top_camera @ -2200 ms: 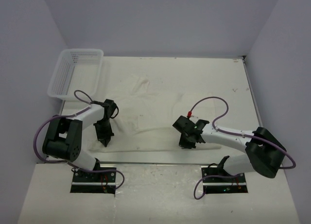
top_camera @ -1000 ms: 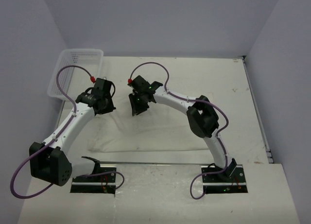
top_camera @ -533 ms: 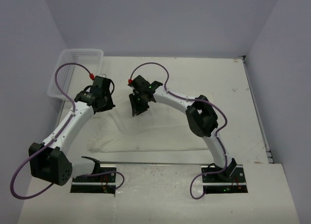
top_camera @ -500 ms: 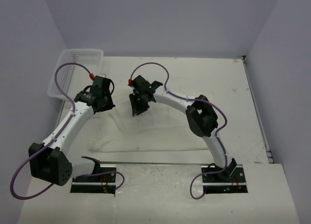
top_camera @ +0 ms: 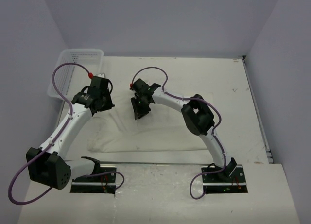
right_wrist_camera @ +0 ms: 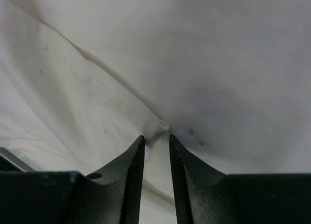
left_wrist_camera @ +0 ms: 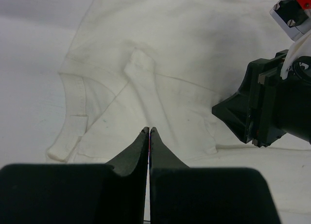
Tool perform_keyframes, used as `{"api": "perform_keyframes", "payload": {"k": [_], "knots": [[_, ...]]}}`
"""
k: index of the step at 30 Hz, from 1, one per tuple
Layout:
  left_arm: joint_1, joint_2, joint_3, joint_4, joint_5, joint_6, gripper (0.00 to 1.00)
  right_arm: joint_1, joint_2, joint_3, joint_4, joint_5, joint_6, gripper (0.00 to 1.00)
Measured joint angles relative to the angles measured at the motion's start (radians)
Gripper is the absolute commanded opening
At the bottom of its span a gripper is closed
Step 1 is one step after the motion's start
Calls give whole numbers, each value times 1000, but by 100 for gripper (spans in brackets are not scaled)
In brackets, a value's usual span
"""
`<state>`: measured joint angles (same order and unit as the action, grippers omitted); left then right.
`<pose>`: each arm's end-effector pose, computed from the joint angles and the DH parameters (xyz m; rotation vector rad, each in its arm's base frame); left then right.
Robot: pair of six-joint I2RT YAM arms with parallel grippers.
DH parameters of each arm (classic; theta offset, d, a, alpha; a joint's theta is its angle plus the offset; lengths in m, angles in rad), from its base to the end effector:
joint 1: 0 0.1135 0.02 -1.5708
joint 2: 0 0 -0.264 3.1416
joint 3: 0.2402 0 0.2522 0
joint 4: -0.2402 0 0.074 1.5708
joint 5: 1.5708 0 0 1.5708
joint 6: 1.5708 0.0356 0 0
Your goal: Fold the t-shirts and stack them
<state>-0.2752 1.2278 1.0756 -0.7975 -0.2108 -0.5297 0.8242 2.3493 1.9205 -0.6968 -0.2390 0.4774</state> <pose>0.2385 -0.0596 0.2958 -0.3999 2.4593 -0.0706 0.3333 0.3726 0.1562 -0.5692 2.7998 0.6645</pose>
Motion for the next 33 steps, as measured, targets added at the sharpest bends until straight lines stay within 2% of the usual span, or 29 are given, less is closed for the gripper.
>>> {"api": "perform_keyframes", "payload": {"k": [11,18,33], "knots": [[0,-5,0,0,7,3,0,-1,41,72,-34,-29,-4,25],[10,-12,0,1,11,18,0,-1,64,105,-47,-39,-8,15],[13,-18,-50,34,41,26,0,2,60,105,-52,20,-8,13]]}}
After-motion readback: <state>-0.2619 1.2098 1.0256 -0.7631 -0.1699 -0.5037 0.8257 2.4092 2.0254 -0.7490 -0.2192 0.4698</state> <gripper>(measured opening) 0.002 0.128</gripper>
